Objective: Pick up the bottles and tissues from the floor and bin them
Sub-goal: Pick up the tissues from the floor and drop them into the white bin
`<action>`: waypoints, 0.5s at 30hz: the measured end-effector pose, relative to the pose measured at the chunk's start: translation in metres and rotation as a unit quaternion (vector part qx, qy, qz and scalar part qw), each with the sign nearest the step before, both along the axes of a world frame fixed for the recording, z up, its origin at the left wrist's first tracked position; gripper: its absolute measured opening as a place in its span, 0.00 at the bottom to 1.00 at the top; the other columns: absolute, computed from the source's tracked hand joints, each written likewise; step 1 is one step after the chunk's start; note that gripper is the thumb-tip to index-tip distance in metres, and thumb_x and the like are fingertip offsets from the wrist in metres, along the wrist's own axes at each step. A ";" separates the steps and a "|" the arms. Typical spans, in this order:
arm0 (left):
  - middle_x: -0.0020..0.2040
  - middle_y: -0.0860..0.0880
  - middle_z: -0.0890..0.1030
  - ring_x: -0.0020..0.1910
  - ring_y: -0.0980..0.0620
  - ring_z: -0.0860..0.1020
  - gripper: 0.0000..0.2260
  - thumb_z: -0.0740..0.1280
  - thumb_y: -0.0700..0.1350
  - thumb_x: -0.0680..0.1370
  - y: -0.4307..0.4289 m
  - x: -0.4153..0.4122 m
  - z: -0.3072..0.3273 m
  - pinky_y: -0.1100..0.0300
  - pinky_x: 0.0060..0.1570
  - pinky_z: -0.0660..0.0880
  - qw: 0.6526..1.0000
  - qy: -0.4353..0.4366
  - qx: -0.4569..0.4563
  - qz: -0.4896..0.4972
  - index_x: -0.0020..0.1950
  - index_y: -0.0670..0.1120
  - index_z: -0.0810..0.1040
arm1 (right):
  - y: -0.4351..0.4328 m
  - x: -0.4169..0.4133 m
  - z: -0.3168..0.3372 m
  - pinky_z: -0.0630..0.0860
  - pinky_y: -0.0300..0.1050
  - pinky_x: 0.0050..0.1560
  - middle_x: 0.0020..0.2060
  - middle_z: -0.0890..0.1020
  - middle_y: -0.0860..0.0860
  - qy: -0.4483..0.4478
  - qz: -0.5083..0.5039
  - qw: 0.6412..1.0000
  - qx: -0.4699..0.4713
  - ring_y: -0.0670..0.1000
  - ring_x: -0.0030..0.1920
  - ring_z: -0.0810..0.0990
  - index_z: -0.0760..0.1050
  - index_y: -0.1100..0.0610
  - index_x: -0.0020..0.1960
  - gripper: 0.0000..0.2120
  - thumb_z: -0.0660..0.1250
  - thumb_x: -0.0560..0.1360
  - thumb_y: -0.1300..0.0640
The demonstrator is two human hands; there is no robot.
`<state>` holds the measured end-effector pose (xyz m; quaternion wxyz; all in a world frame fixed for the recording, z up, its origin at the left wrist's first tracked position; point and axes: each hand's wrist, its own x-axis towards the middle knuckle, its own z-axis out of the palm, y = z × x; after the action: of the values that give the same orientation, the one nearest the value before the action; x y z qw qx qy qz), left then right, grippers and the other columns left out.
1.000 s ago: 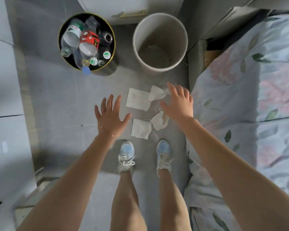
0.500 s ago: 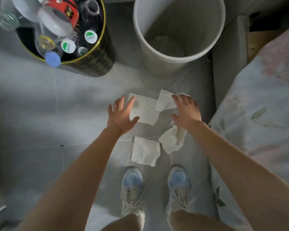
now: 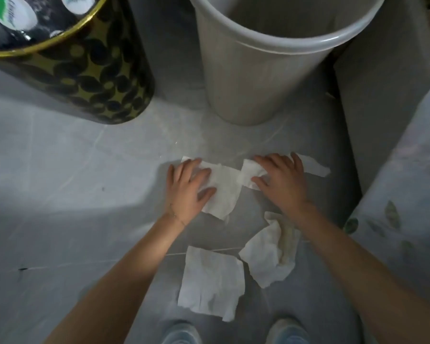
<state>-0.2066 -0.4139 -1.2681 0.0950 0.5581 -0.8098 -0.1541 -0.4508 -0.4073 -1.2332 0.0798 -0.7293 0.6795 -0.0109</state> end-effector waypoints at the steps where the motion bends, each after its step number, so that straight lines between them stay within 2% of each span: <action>1: 0.62 0.46 0.78 0.61 0.44 0.72 0.15 0.66 0.55 0.73 -0.002 0.000 0.000 0.43 0.62 0.69 1.000 0.010 -0.017 0.003 0.54 0.49 0.80 | 0.001 -0.001 0.000 0.68 0.59 0.64 0.47 0.83 0.51 -0.005 -0.003 1.000 -0.012 0.58 0.48 0.81 0.80 0.50 0.57 0.18 0.73 0.67 0.50; 3: 0.57 0.47 0.80 0.55 0.43 0.75 0.10 0.66 0.51 0.73 -0.006 0.002 0.004 0.47 0.57 0.72 0.999 0.028 -0.036 0.005 0.49 0.48 0.81 | 0.002 -0.001 0.004 0.70 0.55 0.60 0.43 0.84 0.51 -0.015 -0.007 1.000 -0.013 0.57 0.44 0.81 0.82 0.49 0.51 0.13 0.67 0.69 0.50; 5: 0.49 0.48 0.83 0.48 0.42 0.79 0.08 0.65 0.48 0.73 -0.012 0.002 0.013 0.50 0.51 0.74 0.998 0.049 -0.032 0.001 0.45 0.47 0.81 | 0.000 0.003 0.012 0.72 0.49 0.49 0.37 0.83 0.51 -0.032 0.001 0.999 0.005 0.57 0.39 0.81 0.83 0.51 0.46 0.11 0.64 0.70 0.50; 7: 0.40 0.47 0.83 0.40 0.42 0.80 0.09 0.63 0.47 0.73 -0.018 0.001 0.026 0.54 0.41 0.75 0.997 0.081 -0.015 0.008 0.44 0.45 0.81 | -0.006 0.009 0.022 0.66 0.44 0.36 0.32 0.81 0.53 -0.057 -0.005 0.998 0.010 0.58 0.34 0.79 0.80 0.55 0.38 0.09 0.64 0.71 0.52; 8: 0.36 0.45 0.82 0.36 0.41 0.80 0.09 0.63 0.46 0.74 -0.022 0.001 0.033 0.55 0.35 0.75 0.995 0.100 -0.010 0.023 0.44 0.44 0.81 | -0.009 0.012 0.027 0.62 0.43 0.33 0.30 0.80 0.54 -0.072 -0.017 0.997 0.006 0.59 0.32 0.78 0.77 0.57 0.35 0.12 0.64 0.73 0.52; 9: 0.35 0.44 0.82 0.34 0.41 0.79 0.08 0.64 0.45 0.75 -0.025 -0.001 0.041 0.56 0.32 0.74 0.992 0.118 -0.007 0.040 0.46 0.43 0.80 | -0.014 0.015 0.033 0.59 0.43 0.32 0.29 0.79 0.56 -0.088 -0.033 0.996 0.001 0.59 0.31 0.78 0.75 0.59 0.34 0.14 0.64 0.74 0.52; 11: 0.36 0.43 0.80 0.34 0.41 0.78 0.08 0.66 0.40 0.76 -0.032 -0.004 0.054 0.55 0.32 0.73 0.985 0.156 0.013 0.068 0.54 0.42 0.79 | -0.023 0.022 0.045 0.58 0.44 0.32 0.31 0.80 0.58 -0.118 -0.061 0.991 0.009 0.61 0.34 0.77 0.73 0.60 0.35 0.15 0.65 0.76 0.53; 13: 0.32 0.48 0.74 0.31 0.46 0.74 0.12 0.65 0.39 0.78 -0.040 -0.006 0.064 0.55 0.33 0.70 0.975 0.198 0.047 0.087 0.61 0.44 0.75 | -0.034 0.028 0.057 0.61 0.46 0.33 0.33 0.80 0.58 -0.146 -0.067 0.986 0.035 0.61 0.36 0.76 0.74 0.59 0.38 0.13 0.65 0.77 0.52; 15: 0.29 0.54 0.65 0.28 0.53 0.67 0.12 0.64 0.37 0.78 -0.049 -0.005 0.071 0.61 0.31 0.65 0.963 0.243 0.063 0.103 0.61 0.46 0.74 | -0.047 0.032 0.068 0.67 0.48 0.37 0.31 0.76 0.55 -0.186 -0.083 0.977 0.065 0.59 0.36 0.72 0.70 0.56 0.38 0.12 0.64 0.78 0.52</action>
<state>-0.2113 -0.4628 -1.1970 0.2687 0.5890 -0.6893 -0.3252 -0.4192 -0.4542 -1.1654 0.2504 -0.6490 0.7102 -0.1086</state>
